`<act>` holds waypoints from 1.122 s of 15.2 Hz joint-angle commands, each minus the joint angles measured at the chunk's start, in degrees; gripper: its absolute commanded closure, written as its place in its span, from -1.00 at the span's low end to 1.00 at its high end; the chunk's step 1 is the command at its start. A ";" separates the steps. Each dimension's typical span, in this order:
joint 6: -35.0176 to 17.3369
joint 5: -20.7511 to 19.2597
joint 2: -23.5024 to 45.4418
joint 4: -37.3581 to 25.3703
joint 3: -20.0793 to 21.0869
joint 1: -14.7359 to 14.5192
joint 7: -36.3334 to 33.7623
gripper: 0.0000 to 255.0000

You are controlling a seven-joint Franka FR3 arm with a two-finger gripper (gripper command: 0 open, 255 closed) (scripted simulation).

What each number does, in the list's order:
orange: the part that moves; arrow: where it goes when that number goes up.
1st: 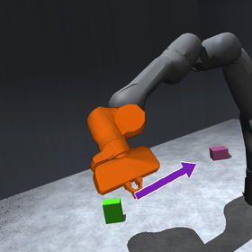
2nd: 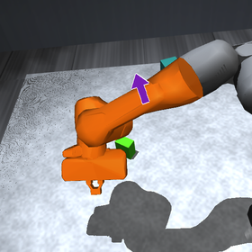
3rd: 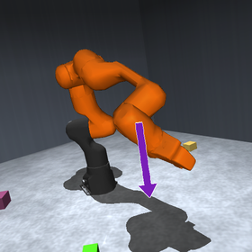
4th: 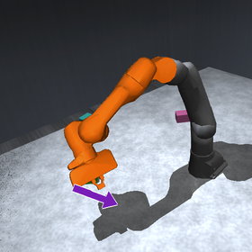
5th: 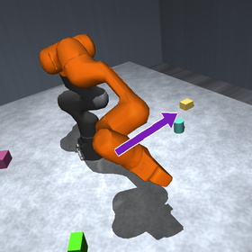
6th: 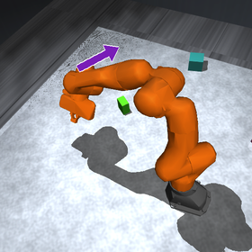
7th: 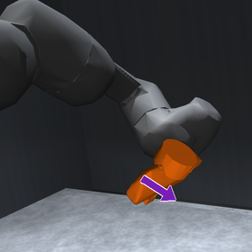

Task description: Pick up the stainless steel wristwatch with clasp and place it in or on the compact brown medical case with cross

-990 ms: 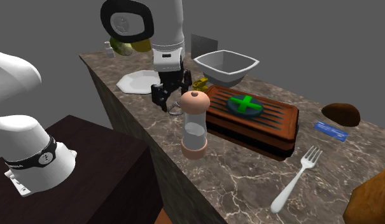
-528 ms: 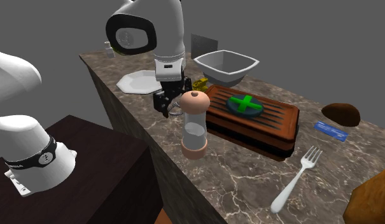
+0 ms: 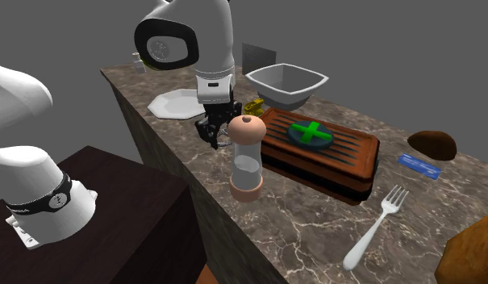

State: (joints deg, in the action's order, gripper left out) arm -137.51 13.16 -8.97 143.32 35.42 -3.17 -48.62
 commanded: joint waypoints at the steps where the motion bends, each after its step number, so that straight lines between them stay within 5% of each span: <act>1: 0.00 0.00 0.00 0.00 0.00 0.00 0.00 1.00; 7: 0.00 0.00 0.00 0.00 0.00 0.00 0.00 1.00; 17: 9.01 2.14 -5.94 -3.50 -1.78 -0.64 1.49 1.00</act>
State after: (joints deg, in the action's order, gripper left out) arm -129.49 15.13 -14.34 140.24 33.82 -3.74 -47.21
